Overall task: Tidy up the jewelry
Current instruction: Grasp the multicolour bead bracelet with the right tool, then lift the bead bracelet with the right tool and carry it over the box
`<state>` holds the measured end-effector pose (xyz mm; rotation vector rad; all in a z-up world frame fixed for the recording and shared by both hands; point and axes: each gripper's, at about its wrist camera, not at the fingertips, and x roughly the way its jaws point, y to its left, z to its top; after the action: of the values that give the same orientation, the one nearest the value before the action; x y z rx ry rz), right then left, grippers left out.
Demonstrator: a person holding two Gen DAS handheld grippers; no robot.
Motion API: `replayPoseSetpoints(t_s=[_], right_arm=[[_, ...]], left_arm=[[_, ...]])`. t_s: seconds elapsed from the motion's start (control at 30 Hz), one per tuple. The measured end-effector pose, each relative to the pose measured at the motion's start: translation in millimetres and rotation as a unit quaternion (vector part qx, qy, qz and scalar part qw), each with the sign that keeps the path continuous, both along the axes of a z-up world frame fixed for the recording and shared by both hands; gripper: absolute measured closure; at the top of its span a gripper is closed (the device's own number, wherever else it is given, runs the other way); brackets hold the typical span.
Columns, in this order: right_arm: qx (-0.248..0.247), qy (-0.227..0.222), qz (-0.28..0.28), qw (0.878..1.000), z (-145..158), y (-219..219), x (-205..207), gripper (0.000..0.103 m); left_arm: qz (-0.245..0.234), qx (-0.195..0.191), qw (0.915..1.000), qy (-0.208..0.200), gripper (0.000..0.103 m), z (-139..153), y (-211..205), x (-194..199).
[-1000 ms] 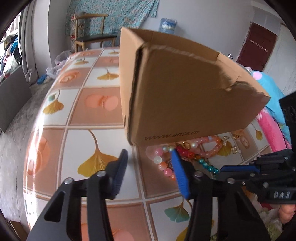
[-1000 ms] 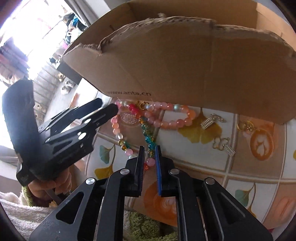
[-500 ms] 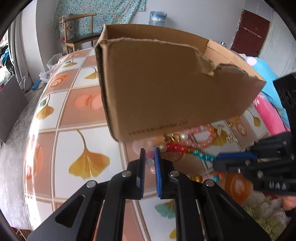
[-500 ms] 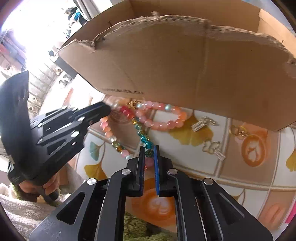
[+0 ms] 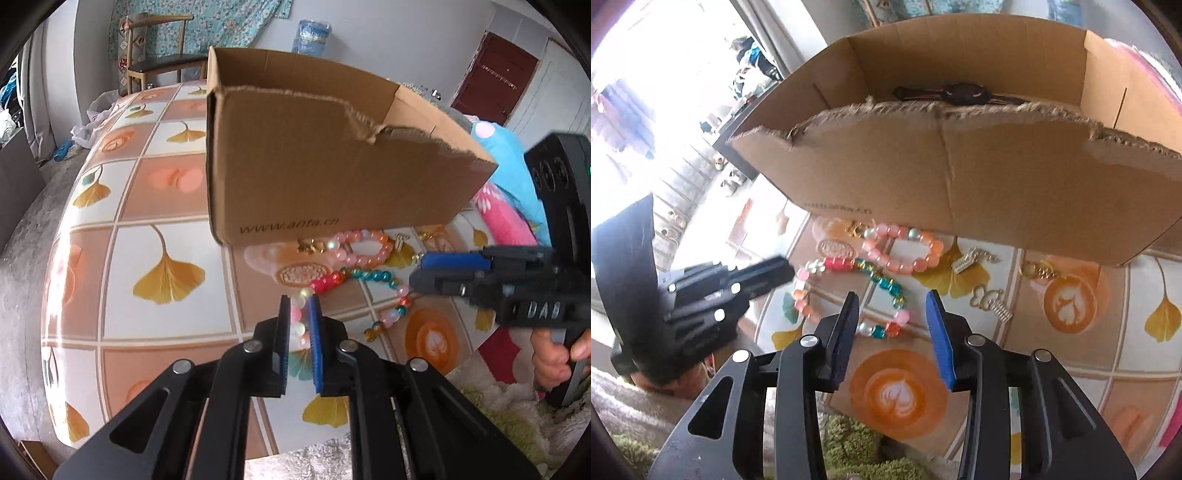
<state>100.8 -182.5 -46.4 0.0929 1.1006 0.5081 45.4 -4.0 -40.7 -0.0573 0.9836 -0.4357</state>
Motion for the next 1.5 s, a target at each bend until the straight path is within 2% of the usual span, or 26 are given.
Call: replayPoseSetpoints(t_s=[0.07, 0.27, 0.43, 0.57, 0.93, 1.07, 1.27, 1.5], right_arm=[[-0.006, 0.003, -0.002, 1.000, -6, 6, -3, 0.065], [-0.014, 0.020, -0.007, 1.000, -18, 22, -1, 0.079], [-0.041, 0.011, -0.007, 0.999, -31, 30, 1, 0.091], [-0.049, 0.007, -0.007, 0.999, -40, 46, 3, 0.092], [-0.063, -0.008, -0.014, 0.998, -40, 58, -1, 0.095], [-0.056, -0.011, -0.020, 0.998, -41, 60, -4, 0.095], [-0.037, -0.018, -0.026, 0.999, -29, 39, -8, 0.096], [-0.022, -0.041, -0.029, 0.998, -11, 27, -16, 0.096]], left_arm=[[-0.003, 0.005, 1.0000, 0.007, 0.094, -2, -1, 4], [-0.013, 0.036, 0.9991, 0.018, 0.093, -11, -13, 11], [-0.013, 0.033, 0.9990, 0.028, 0.091, -13, -13, 13], [-0.016, 0.028, 0.9990, 0.030, 0.084, -14, -14, 14], [-0.018, 0.070, 0.9974, 0.006, 0.084, -15, -27, 13], [-0.020, 0.093, 0.9954, -0.011, 0.093, -16, -31, 11], [-0.013, 0.080, 0.9966, -0.017, 0.094, -14, -26, 9], [-0.012, 0.054, 0.9976, -0.042, 0.094, 11, -20, -2]])
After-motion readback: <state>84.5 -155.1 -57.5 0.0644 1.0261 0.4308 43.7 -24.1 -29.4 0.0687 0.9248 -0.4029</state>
